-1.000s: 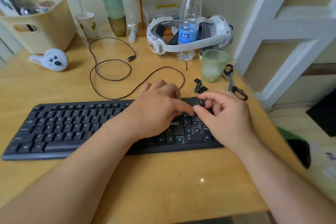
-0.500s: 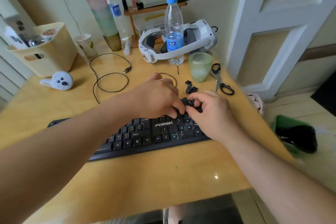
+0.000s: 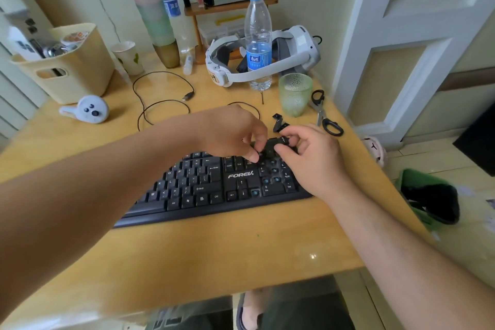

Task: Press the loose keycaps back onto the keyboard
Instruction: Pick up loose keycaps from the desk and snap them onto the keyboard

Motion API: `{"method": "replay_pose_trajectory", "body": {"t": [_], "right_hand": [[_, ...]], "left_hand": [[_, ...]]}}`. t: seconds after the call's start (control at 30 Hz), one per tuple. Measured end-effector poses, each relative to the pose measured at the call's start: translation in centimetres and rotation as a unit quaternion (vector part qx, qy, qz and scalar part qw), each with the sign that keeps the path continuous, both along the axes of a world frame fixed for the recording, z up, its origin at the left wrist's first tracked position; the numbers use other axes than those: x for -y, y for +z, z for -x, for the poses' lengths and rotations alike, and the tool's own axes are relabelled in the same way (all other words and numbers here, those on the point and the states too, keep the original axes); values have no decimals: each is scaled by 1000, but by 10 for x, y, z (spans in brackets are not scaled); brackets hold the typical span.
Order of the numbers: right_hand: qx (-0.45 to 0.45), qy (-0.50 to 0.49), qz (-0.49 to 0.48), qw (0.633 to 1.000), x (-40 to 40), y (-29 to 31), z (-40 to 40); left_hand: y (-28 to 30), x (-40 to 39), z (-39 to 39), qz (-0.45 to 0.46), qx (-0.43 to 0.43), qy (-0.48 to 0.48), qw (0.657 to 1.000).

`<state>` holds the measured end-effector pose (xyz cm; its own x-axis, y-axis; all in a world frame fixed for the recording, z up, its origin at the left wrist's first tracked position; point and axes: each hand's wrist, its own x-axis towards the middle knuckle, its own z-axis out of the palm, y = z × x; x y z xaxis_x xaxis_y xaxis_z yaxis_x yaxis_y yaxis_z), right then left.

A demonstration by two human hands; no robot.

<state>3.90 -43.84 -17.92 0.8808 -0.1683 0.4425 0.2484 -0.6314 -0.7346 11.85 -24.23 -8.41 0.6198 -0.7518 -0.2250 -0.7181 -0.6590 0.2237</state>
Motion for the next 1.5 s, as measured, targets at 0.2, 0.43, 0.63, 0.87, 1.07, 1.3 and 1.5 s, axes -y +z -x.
{"method": "replay_pose_trajectory", "body": {"t": [0.2, 0.43, 0.63, 0.87, 1.07, 1.3, 1.5], "right_hand": [[-15, 8, -41, 999, 4, 4, 2], [-109, 57, 51, 991, 10, 30, 9], [-160, 147, 272, 937, 4, 68, 6], [-230, 118, 273, 927, -8, 66, 4], [-226, 64, 220, 947, -13, 57, 4], [-238, 44, 207, 948, -18, 58, -1], [-239, 71, 253, 935, -14, 63, 4]], "left_hand": [[-11, -27, 17, 215, -80, 99, 968], [-30, -24, 17, 253, -20, 133, 958], [-51, -23, 31, 245, 71, 85, 963], [-57, -21, 39, 217, 120, 86, 965], [-56, -14, 38, 136, 158, 100, 973], [-55, -17, 36, 130, 146, 102, 975], [-57, -17, 32, 121, 146, 108, 976]]}}
